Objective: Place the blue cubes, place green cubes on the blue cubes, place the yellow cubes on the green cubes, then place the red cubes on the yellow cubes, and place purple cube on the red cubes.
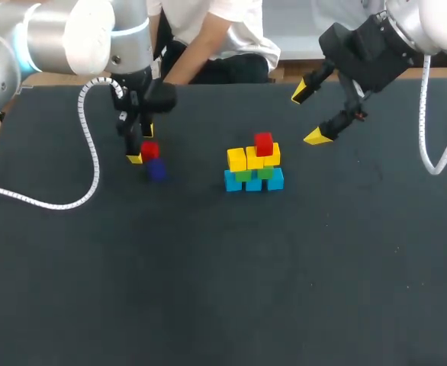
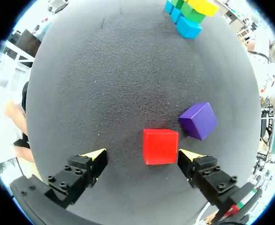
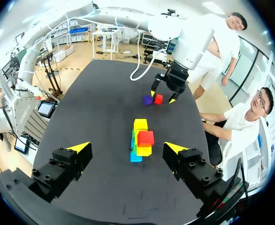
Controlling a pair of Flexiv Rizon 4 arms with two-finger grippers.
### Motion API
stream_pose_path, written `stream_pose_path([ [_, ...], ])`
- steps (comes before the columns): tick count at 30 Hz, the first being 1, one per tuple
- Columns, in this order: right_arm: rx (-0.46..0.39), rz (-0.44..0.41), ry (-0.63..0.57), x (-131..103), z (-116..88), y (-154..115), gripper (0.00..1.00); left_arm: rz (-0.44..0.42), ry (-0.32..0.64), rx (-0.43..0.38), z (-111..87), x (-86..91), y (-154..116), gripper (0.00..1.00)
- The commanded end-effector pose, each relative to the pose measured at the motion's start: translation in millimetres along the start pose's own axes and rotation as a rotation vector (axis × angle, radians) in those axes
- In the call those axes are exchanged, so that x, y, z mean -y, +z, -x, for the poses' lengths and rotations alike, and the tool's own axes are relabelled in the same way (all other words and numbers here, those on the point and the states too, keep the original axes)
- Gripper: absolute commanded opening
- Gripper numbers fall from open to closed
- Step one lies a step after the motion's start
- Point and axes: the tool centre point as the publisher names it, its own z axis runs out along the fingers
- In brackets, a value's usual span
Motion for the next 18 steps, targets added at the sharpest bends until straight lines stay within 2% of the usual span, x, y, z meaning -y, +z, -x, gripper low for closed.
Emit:
stream_pose_path([
  [1, 0.000, 0.000, 0.000, 0.0, 0.0, -0.1, 1.00, -0.030, 0.005, 0.004, 1.3, -4.5, -1.1, 0.49],
  [2, 0.000, 0.000, 0.000, 0.0, 0.0, -0.1, 1.00, -0.032, 0.005, 0.002, 1.5, -4.2, -1.1, 0.37],
  [3, 0.000, 0.000, 0.000, 0.0, 0.0, -0.1, 1.00, -0.033, 0.002, 0.002, 1.6, -3.9, -1.1, 0.32],
  [4, 0.000, 0.000, 0.000, 0.0, 0.0, -0.1, 1.00, -0.037, -0.007, 0.004, 1.8, -3.2, -0.9, 0.33],
  [7, 0.000, 0.000, 0.000, 0.0, 0.0, -0.1, 1.00, -0.040, -0.012, 0.007, 1.4, -1.3, -0.5, 0.47],
  [13, 0.000, 0.000, 0.000, 0.0, 0.0, -0.1, 1.00, -0.043, -0.021, 0.010, 0.6, 2.1, -1.6, 0.47],
  [14, 0.000, 0.000, 0.000, 0.0, 0.0, -0.1, 1.00, -0.043, -0.022, 0.011, 0.7, 2.6, -2.7, 0.52],
  [16, 0.000, 0.000, 0.000, 0.0, 0.0, -0.1, 1.00, -0.042, -0.021, 0.012, 1.5, 3.2, -5.3, 0.90],
  [17, 0.000, 0.000, 0.000, 0.0, 0.0, -0.1, 1.00, -0.040, -0.020, 0.014, 2.0, 3.5, -6.9, 1.00],
  [18, 0.000, 0.000, 0.000, 0.0, 0.0, -0.1, 1.00, -0.040, -0.017, 0.016, 2.4, 3.7, -8.0, 1.00],
])
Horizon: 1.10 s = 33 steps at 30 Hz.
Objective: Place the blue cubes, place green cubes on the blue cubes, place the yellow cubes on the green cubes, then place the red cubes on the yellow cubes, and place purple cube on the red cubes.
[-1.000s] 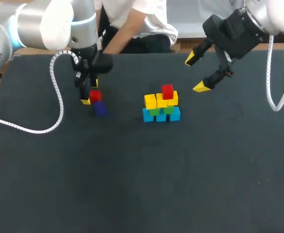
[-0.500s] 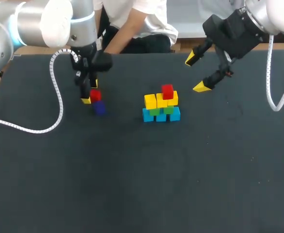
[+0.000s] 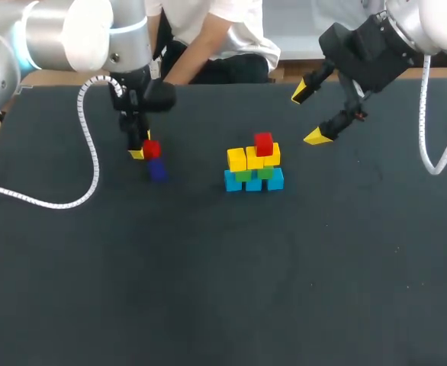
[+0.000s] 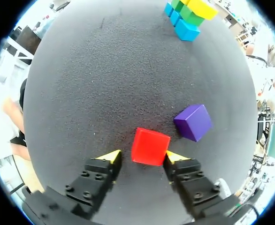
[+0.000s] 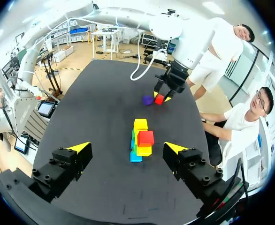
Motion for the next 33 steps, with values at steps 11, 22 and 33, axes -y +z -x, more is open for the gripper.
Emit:
stream_pose_path([
  [11, 0.000, 0.000, 0.000, 0.0, 0.0, -0.1, 1.00, 0.004, 0.034, -0.013, 8.5, -0.9, -14.1, 1.00],
  [22, 0.000, 0.000, 0.000, 0.0, 0.0, -0.1, 1.00, -0.011, 0.034, -0.024, 8.8, -4.6, -5.9, 1.00],
  [33, 0.000, 0.000, 0.000, 0.0, 0.0, -0.1, 1.00, -0.002, 0.051, -0.018, 11.5, -9.1, -5.6, 0.49],
])
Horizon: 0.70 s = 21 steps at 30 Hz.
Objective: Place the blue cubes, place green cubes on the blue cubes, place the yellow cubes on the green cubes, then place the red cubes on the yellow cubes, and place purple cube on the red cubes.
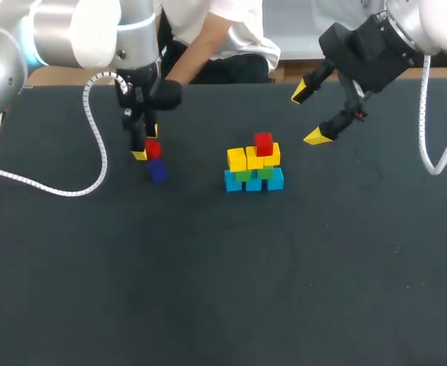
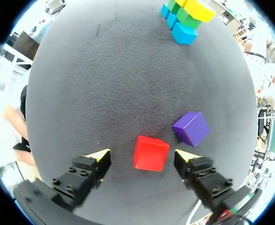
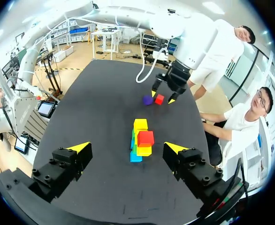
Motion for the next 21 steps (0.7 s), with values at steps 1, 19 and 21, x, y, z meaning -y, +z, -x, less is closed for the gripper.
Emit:
stream_pose_path([
  [1, 0.000, 0.000, 0.000, 0.0, 0.0, -0.1, 1.00, -0.011, 0.006, -0.003, 0.2, -6.9, 0.1, 0.45],
  [19, 0.000, 0.000, 0.000, 0.0, 0.0, -0.1, 1.00, 0.016, -0.007, -0.015, -8.2, 0.8, -16.8, 0.00],
  [21, 0.000, 0.000, 0.000, 0.0, 0.0, -0.1, 1.00, 0.018, -0.007, -0.023, -8.3, 3.1, -20.3, 0.00],
])
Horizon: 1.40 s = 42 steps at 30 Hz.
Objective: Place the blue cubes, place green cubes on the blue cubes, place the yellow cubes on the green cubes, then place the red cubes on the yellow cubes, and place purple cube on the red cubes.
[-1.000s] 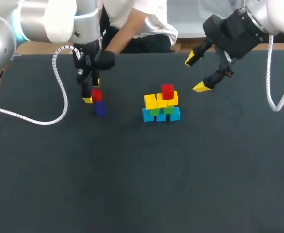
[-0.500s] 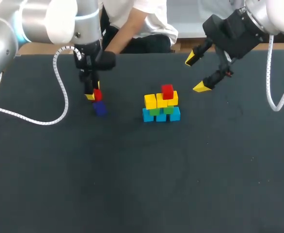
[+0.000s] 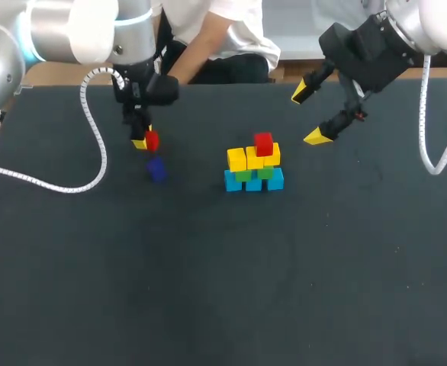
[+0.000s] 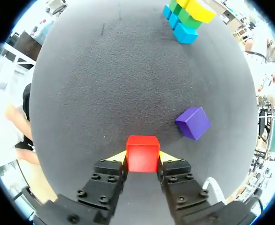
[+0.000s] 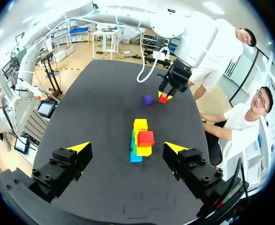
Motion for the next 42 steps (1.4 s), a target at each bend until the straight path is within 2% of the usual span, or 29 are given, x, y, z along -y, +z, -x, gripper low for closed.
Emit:
stream_pose_path([
  [1, 0.000, 0.000, 0.000, 0.0, 0.0, -0.1, 1.00, 0.004, -0.001, -0.017, -0.5, 7.5, -9.5, 0.00],
  [5, 0.000, 0.000, 0.000, 0.0, 0.0, -0.1, 1.00, -0.008, -0.015, -0.040, -1.5, 13.8, -7.4, 0.00],
  [9, 0.000, 0.000, 0.000, 0.0, 0.0, -0.1, 1.00, -0.027, -0.025, -0.052, 0.2, 27.4, -0.7, 0.00],
  [14, 0.000, 0.000, 0.000, 0.0, 0.0, -0.1, 1.00, -0.021, -0.071, -0.023, 4.7, 59.9, -1.9, 0.00],
  [22, 0.000, 0.000, 0.000, 0.0, 0.0, -0.1, 1.00, 0.019, -0.239, 0.000, -5.7, 112.2, -12.6, 0.00],
  [28, 0.000, 0.000, 0.000, 0.0, 0.0, -0.1, 1.00, 0.086, -0.303, 0.009, 8.0, 154.8, -24.7, 0.00],
  [33, 0.000, 0.000, 0.000, 0.0, 0.0, -0.1, 1.00, 0.174, -0.346, 0.002, 31.1, 185.9, -32.2, 0.00],
  [38, 0.000, 0.000, 0.000, 0.0, 0.0, -0.1, 1.00, 0.176, -0.349, -0.005, 41.9, 207.5, -30.4, 0.00],
  [42, 0.000, 0.000, 0.000, 0.0, 0.0, -0.1, 1.00, 0.171, -0.357, -0.048, 48.1, 221.6, -29.8, 0.00],
])
